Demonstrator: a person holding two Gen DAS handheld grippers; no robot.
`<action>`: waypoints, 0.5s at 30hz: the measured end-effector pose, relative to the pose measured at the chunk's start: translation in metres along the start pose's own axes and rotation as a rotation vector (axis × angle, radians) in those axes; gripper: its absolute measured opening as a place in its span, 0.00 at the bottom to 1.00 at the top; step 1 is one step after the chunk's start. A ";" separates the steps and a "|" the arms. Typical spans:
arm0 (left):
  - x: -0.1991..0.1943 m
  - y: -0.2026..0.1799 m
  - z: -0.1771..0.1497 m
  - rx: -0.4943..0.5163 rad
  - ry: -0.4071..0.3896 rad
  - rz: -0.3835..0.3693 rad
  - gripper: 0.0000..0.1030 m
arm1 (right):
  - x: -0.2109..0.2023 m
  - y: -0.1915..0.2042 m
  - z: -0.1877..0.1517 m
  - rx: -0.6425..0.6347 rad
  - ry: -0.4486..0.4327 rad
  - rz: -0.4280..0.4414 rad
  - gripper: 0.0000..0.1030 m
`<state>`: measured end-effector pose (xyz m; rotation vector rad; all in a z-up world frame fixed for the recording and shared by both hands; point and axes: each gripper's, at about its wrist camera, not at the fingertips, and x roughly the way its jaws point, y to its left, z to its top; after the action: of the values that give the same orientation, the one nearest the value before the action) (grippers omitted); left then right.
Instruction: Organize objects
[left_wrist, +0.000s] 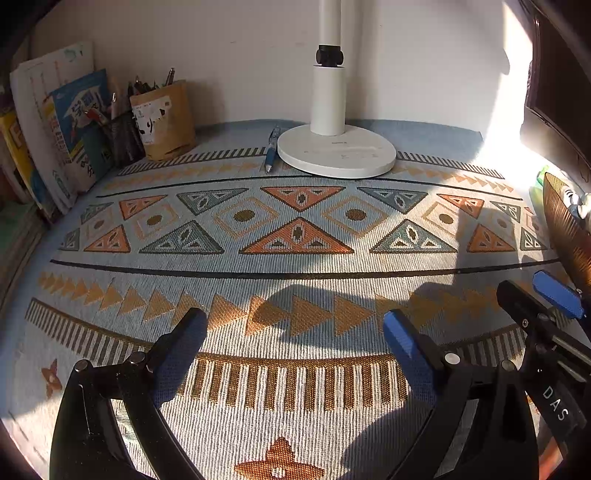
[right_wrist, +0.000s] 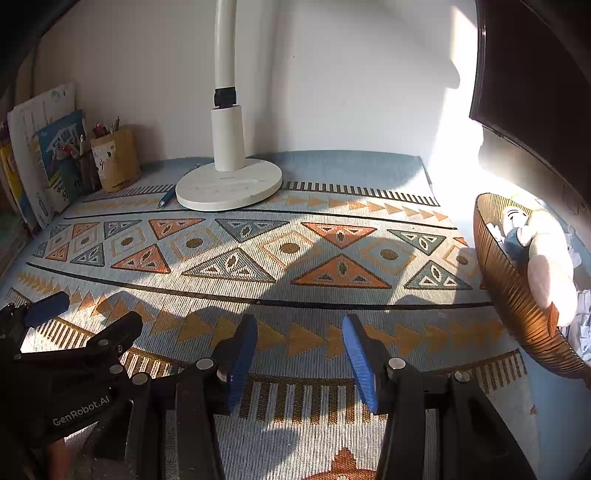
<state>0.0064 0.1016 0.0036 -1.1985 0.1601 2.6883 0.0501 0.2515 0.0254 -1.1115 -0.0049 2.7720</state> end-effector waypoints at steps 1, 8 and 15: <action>0.000 0.001 0.000 -0.004 0.001 -0.001 0.93 | 0.000 0.000 0.000 -0.001 0.001 0.000 0.46; 0.002 0.001 -0.001 -0.007 0.010 0.006 0.93 | 0.001 0.000 0.000 0.002 0.005 0.003 0.48; 0.013 0.008 -0.005 -0.032 0.108 -0.006 0.93 | 0.007 0.002 0.000 -0.007 0.034 0.004 0.48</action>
<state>-0.0001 0.0949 -0.0089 -1.3520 0.1295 2.6312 0.0449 0.2510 0.0204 -1.1619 -0.0081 2.7577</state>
